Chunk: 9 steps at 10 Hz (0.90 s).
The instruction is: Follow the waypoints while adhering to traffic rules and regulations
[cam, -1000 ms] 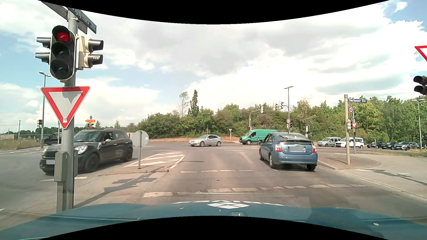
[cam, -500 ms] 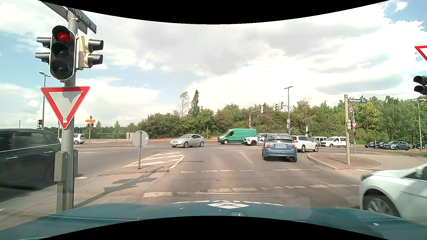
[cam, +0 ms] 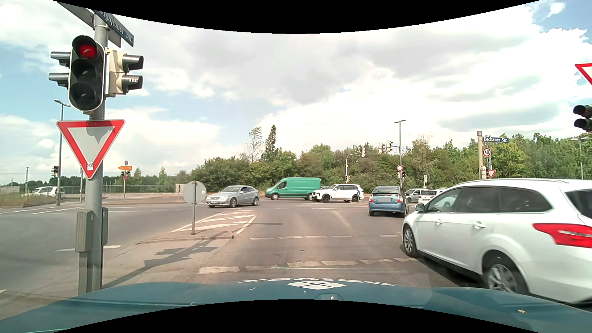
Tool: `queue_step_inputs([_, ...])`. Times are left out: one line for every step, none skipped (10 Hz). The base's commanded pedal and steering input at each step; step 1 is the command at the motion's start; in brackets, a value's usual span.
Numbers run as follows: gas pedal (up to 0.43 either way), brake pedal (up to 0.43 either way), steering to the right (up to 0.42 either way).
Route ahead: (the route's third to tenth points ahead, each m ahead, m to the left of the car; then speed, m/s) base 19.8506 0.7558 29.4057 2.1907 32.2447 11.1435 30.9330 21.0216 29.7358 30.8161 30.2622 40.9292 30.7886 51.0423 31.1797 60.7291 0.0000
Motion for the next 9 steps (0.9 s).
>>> queue_step_inputs([0.0, 0.348, -0.028])
queue_step_inputs([0.0, 0.348, -0.028])
queue_step_inputs([0.0, 0.341, -0.028])
queue_step_inputs([0.0, 0.348, -0.028])
queue_step_inputs([0.0, 0.341, -0.028])
queue_step_inputs([0.0, 0.341, -0.028])
queue_step_inputs([0.0, 0.341, -0.028])
queue_step_inputs([0.0, 0.341, -0.028])
queue_step_inputs([0.0, 0.341, -0.028])
